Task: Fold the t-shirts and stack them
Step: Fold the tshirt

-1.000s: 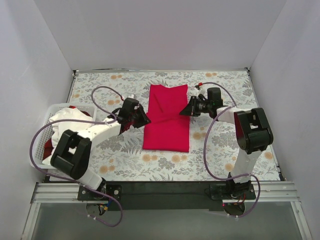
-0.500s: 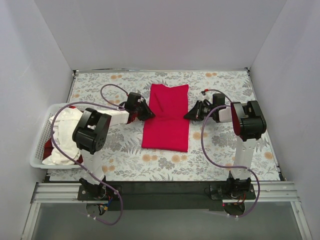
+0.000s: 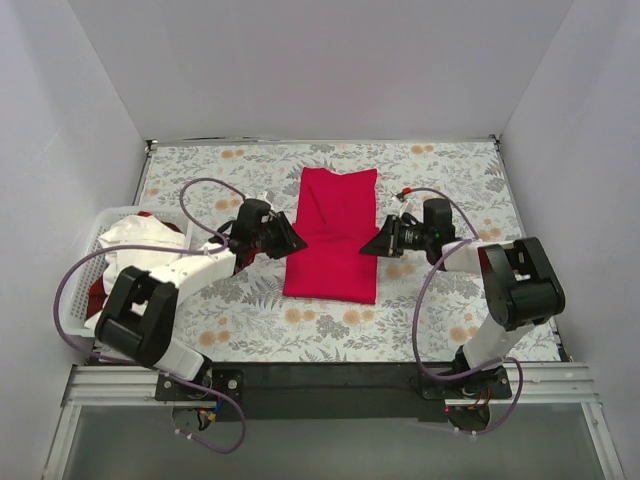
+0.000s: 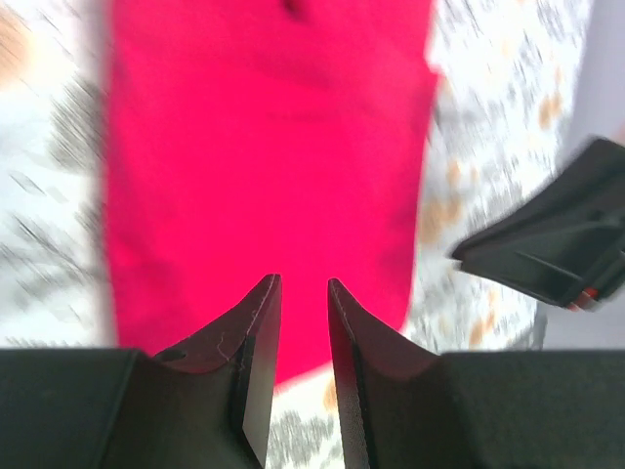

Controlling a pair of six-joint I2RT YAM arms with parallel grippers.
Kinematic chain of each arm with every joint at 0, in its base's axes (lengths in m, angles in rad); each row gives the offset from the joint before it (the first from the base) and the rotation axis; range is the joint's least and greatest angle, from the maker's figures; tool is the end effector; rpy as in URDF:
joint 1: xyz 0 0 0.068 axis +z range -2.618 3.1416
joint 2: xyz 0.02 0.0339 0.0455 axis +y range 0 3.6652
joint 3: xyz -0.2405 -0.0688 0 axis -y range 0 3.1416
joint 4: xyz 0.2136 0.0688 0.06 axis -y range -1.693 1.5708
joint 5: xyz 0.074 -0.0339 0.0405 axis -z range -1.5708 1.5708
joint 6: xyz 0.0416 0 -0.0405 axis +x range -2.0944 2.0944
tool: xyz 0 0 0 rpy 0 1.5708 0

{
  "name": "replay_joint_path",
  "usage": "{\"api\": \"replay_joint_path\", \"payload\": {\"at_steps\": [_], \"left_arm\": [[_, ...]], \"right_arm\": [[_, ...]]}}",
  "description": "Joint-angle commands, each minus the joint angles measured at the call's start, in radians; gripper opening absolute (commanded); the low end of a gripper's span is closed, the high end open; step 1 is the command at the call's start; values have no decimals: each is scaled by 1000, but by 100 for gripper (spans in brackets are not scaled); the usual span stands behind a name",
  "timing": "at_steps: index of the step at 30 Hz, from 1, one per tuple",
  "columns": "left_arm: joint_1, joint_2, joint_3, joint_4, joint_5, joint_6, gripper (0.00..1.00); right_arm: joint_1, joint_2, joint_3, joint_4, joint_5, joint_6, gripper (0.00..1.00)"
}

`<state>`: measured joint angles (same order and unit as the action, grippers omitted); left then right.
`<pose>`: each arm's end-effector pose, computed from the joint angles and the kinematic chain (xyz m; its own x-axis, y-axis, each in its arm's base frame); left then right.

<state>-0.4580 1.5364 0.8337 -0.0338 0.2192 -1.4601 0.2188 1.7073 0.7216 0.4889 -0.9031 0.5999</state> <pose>0.2637 -0.1401 0.1846 -0.6391 -0.7665 0.0633 -0.5351 0.3840 -0.7524 0.2940 0.0988 0.1593 -0.8403 0.1712 -0.5143 -0.4045 0.4336 0.8052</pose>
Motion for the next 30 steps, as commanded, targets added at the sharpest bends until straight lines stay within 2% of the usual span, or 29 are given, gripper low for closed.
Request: {"api": "replay_joint_path", "payload": {"at_steps": [1,6,11,16,20,23,27,30], "left_arm": [[-85,-128,-108,-49,0,-17,24],[-122,-131,-235,-3,-14,-71,22],[-120,-91,-344,29,-86,-127,14],[-117,-137,-415,20,-126,-193,11],[-117,-229,-439,-24,-139,-215,11],[-117,-315,-429,-76,-156,-206,16],[-117,-410,-401,-143,-193,-187,22],[-117,-470,-381,-184,-237,-181,23]], "right_arm": [[91,-98,-106,37,-40,6,18],[149,-110,-230,118,-22,31,18],[145,-6,-310,197,-5,-18,15],[58,86,-395,221,-42,-61,13],[33,6,-413,211,-59,-46,13],[66,-86,-398,203,-56,7,13],[210,-173,-328,204,-16,92,13],[312,-169,-242,206,41,139,14]]}}
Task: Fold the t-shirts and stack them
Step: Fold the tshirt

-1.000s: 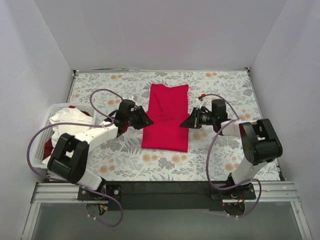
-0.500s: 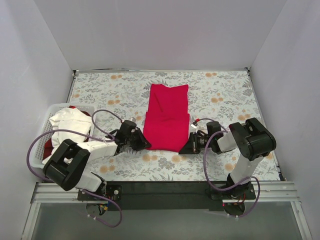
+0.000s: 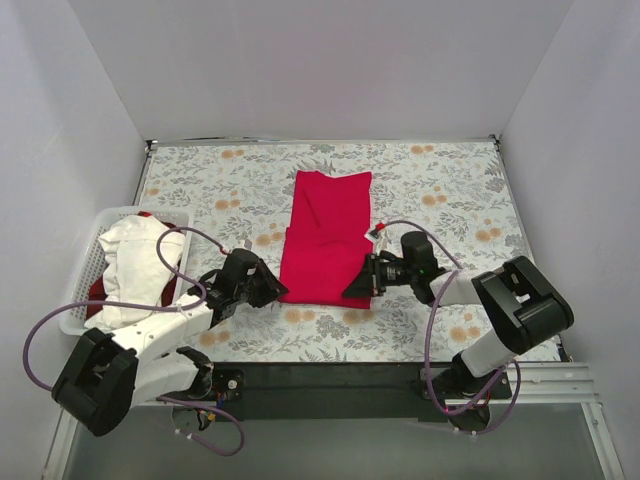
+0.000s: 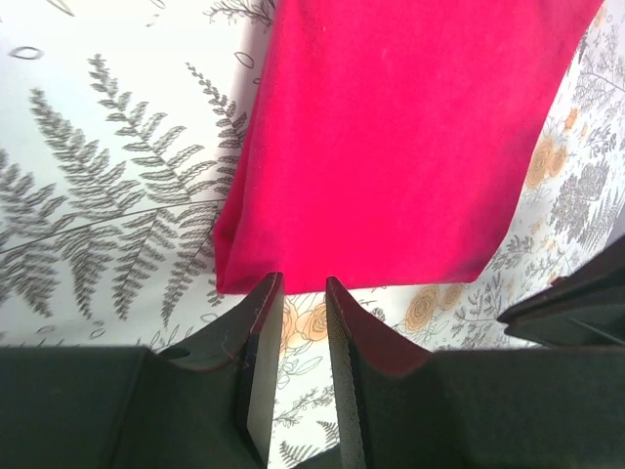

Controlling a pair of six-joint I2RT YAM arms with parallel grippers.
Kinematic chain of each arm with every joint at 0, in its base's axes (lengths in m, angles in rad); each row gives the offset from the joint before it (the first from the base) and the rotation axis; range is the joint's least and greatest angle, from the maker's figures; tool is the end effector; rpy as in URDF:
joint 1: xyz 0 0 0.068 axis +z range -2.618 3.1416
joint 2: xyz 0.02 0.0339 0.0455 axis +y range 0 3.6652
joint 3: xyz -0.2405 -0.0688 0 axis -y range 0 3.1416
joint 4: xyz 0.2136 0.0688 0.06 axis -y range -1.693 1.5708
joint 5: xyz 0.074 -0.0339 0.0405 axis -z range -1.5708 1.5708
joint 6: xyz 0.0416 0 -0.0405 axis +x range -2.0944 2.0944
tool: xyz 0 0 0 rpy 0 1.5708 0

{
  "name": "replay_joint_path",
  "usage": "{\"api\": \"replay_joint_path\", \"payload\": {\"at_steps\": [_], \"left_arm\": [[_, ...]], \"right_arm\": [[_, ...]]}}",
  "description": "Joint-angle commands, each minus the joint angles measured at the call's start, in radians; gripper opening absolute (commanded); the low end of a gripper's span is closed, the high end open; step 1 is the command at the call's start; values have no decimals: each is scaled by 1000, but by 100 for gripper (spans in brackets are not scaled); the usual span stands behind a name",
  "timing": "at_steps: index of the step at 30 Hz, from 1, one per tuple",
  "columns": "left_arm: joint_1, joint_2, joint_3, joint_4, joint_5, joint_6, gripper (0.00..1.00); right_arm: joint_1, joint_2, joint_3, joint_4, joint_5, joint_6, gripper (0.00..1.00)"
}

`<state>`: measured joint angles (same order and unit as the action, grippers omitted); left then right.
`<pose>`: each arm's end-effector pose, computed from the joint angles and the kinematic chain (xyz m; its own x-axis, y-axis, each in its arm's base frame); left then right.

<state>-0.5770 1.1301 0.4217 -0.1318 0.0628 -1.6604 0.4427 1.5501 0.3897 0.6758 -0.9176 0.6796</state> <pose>0.1626 -0.1090 0.1516 -0.5214 -0.8467 0.1063 -0.6736 0.3319 -0.6605 0.2055 0.1340 0.1358 -0.8901 0.0007 -0.4558 -0.4318 0.3184 0.8439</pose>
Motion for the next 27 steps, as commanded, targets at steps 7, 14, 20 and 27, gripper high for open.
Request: {"api": "replay_joint_path", "payload": {"at_steps": [7,14,20,27], "left_arm": [[2,-112,43,-135,-127,30,25],[0,-101,40,-155,-110,39,25],[0,-78,48,-160,-93,47,25],[2,17,101,-123,-24,67,25]], "right_arm": [[228,180,247,108,124,126,15],[258,462,226,330,131,244,11],[257,456,158,324,151,233,10],[254,276,170,268,145,221,10]]}}
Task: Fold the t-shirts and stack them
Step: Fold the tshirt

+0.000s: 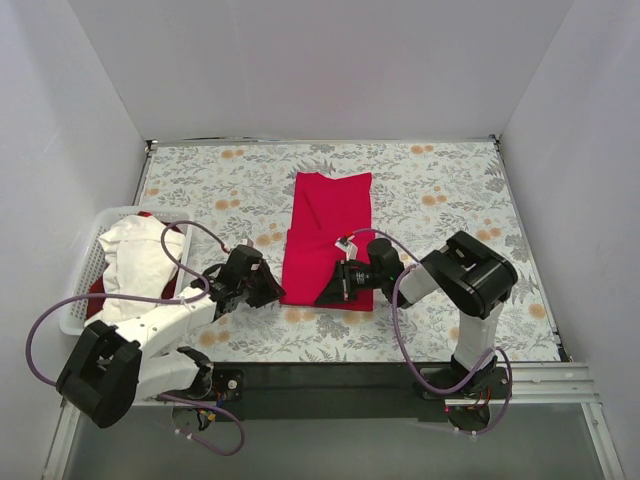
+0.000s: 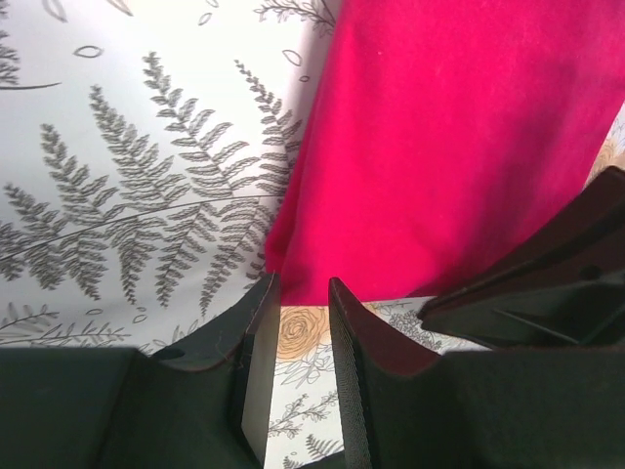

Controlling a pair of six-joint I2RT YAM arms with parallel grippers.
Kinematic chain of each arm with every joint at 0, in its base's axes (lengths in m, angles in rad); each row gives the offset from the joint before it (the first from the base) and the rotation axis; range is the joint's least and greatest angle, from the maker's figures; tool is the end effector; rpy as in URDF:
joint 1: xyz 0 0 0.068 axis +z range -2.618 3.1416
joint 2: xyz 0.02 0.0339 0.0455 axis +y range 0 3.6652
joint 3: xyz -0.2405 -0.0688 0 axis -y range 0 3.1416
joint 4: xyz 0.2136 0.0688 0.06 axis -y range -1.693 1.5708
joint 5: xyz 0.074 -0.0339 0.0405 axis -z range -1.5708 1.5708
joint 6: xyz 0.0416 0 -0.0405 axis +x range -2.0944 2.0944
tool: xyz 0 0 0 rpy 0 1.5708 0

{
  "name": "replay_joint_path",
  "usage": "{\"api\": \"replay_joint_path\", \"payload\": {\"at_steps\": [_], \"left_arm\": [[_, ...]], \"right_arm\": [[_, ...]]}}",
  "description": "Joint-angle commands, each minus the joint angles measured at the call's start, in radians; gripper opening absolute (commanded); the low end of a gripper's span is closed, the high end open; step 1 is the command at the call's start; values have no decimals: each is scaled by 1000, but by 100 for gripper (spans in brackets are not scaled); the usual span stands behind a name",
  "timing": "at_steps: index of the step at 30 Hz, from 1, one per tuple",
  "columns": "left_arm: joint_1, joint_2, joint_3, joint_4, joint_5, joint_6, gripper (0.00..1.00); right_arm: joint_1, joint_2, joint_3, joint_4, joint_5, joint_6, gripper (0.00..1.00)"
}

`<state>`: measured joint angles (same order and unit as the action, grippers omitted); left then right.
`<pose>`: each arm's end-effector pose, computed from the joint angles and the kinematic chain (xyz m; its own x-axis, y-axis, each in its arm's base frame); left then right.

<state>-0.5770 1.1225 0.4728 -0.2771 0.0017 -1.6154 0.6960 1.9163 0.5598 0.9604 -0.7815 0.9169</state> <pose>0.1605 -0.1045 0.1563 -0.5159 -0.8562 0.0281 -0.6939 0.3985 -0.5997 0.2122 0.2155 0.1039 -0.9372 -0.0488 -0.3455 -0.3452 0.2743 0.8976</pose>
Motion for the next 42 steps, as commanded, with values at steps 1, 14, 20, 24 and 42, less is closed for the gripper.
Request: {"api": "replay_joint_path", "payload": {"at_steps": [1,14,20,24,42], "left_arm": [[2,33,59,24,43,25,25],[-1,157,27,58,58,8,22],[0,168,0,44,35,-21,21],[0,120,42,-36,11,-12,22],[-155,240,337,-436,-247,60,65]], "right_arm": [[-3,-111,0,-28,10,-19,10],[-160,-280,-194,-183,56,-118,10],[-196,-224,-261,-183,59,-177,10],[-197,-305,-253,-239,62,-196,10],[-85,-764,78,-1359,732,-493,62]]}}
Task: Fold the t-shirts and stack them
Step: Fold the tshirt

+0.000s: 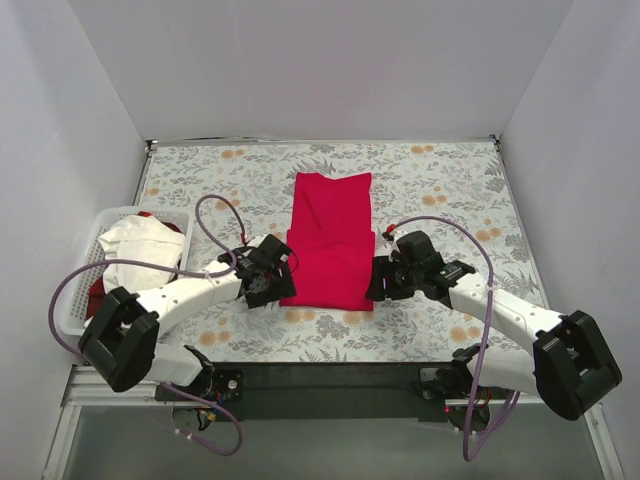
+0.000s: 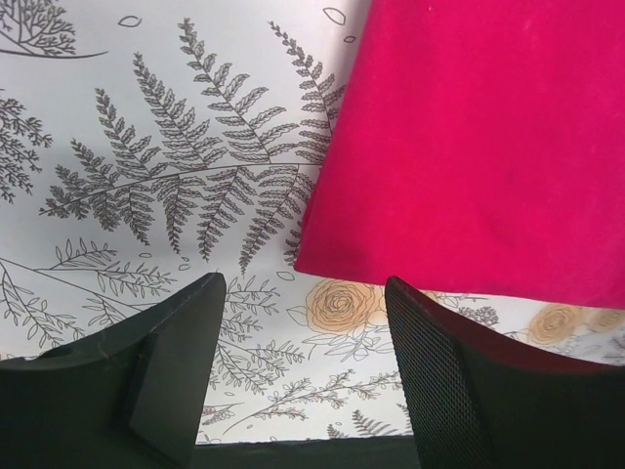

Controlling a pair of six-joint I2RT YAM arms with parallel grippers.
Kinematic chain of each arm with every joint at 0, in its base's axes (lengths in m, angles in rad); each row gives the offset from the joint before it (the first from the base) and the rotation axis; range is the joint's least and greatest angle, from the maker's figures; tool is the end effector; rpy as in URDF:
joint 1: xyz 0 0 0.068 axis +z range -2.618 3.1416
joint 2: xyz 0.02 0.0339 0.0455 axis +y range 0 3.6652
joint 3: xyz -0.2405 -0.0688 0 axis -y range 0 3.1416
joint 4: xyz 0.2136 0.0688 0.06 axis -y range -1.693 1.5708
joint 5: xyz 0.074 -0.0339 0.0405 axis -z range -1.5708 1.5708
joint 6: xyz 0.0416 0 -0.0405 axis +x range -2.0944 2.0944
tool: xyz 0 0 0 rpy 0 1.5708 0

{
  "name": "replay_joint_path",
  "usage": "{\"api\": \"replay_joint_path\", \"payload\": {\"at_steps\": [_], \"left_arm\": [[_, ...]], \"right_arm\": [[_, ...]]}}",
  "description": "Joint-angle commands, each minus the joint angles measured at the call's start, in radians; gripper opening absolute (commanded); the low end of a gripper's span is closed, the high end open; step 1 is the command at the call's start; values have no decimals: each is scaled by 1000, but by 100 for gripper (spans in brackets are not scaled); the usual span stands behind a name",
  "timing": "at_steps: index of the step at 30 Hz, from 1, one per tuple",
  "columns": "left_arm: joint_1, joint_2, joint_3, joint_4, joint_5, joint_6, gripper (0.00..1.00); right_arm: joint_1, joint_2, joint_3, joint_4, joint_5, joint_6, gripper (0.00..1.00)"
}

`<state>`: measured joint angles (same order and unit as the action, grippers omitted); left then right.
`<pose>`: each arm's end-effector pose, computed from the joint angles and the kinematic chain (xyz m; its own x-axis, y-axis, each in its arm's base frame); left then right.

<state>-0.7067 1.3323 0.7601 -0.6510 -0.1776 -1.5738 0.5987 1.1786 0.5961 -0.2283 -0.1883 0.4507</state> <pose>0.1678 -0.1336 0.1739 -0.5912 -0.7895 -0.1651 -0.7168 0.6081 -0.3411 0.1762 0.1296 0.1851 -0.8265 -0.0459 -0.5610 -0.3334 0.8430 0.4222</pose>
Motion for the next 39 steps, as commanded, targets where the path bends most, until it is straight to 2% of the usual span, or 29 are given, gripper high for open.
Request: {"api": "replay_joint_path", "payload": {"at_steps": [1,7,16,21,37,39], "left_arm": [[-33,42,71,-65,-77,21,65],[-68,131,111,-56,-77,55,53],[-97,220,113,-49,-100,60,46],[-102,260,90,-36,-89,54,38],[-105,281,30,37,-46,51,36],[-105,286,27,45,-45,54,33]], "right_arm": [[13,-30,44,-184,144,-33,63],[23,-46,37,-194,141,-32,63],[33,-73,-4,-187,148,-17,63],[44,-74,-4,-187,148,-14,63],[136,22,27,-148,142,20,62],[151,32,28,-143,148,25,62]]}}
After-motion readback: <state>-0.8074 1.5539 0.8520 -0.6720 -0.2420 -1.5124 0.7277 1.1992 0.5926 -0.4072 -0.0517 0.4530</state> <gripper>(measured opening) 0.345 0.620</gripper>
